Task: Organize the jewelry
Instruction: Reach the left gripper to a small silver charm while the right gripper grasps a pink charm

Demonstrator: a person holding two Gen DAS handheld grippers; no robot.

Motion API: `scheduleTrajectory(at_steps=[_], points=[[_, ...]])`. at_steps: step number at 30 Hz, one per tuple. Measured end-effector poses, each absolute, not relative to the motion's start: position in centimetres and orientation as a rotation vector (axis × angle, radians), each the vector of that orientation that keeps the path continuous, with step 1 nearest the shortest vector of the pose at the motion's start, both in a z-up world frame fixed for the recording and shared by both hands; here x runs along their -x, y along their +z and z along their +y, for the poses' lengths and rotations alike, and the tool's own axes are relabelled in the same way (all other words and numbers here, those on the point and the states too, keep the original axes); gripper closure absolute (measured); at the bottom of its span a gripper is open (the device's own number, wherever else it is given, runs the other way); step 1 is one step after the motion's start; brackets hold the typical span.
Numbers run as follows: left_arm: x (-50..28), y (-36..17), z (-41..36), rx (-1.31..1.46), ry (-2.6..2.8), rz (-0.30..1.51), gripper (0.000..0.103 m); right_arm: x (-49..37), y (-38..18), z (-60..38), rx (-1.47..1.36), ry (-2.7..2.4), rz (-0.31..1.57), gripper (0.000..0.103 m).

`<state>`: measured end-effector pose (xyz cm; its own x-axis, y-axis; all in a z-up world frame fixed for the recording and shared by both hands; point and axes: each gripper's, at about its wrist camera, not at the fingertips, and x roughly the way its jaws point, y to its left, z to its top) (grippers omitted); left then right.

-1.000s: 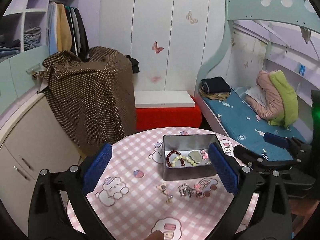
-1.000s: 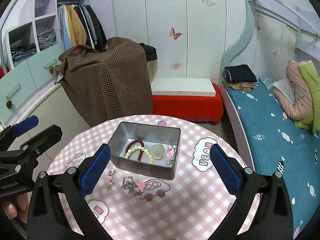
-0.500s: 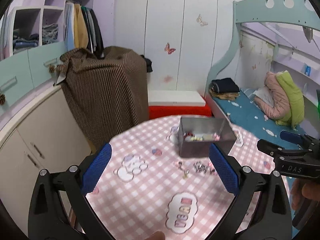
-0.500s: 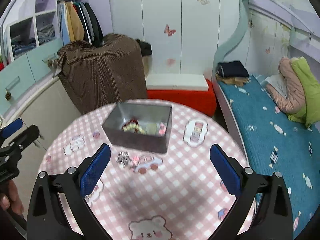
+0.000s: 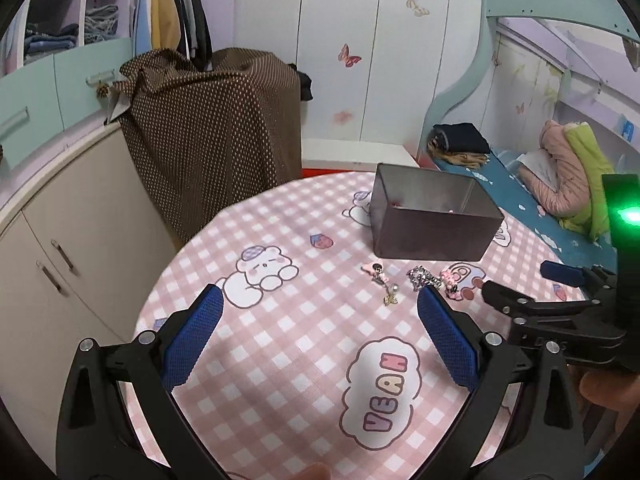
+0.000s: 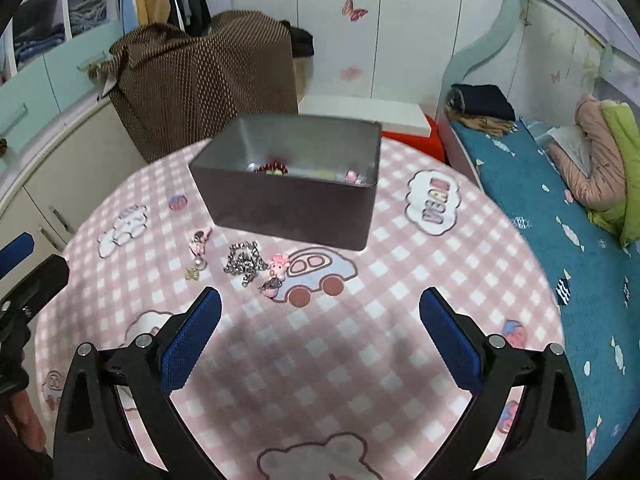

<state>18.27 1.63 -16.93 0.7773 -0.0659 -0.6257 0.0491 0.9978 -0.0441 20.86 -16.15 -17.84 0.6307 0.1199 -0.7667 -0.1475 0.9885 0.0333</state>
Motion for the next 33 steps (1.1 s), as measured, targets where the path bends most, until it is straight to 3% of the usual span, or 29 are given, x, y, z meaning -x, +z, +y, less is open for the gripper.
scheduleTrajectory(at_steps=[14, 21, 23, 25, 33], points=[[-19.9, -18.9, 1.4, 0.030, -0.074, 0.728, 0.005, -23.4, -20.5, -14.5, 0.058, 0.171, 0.953, 0.052], [-20.4, -19.2, 1.5, 0.030, -0.076, 0.737, 0.005, -23.6, -20.9, -13.6, 0.085, 0.185, 0.956, 0.067], [-20.6, -19.3, 1.4, 0.028, -0.078, 0.739, 0.005, -23.6, -20.9, -13.4, 0.086, 0.191, 0.952, 0.084], [-20.8, -19.3, 1.2, 0.022, -0.082, 0.743, 0.005, -23.5, -21.0, -13.3, 0.103, 0.193, 0.946, 0.092], [-23.0, -20.5, 0.0, -0.005, -0.110, 0.803, 0.005, -22.5, -20.5, -14.5, 0.065, 0.213, 0.922, 0.092]])
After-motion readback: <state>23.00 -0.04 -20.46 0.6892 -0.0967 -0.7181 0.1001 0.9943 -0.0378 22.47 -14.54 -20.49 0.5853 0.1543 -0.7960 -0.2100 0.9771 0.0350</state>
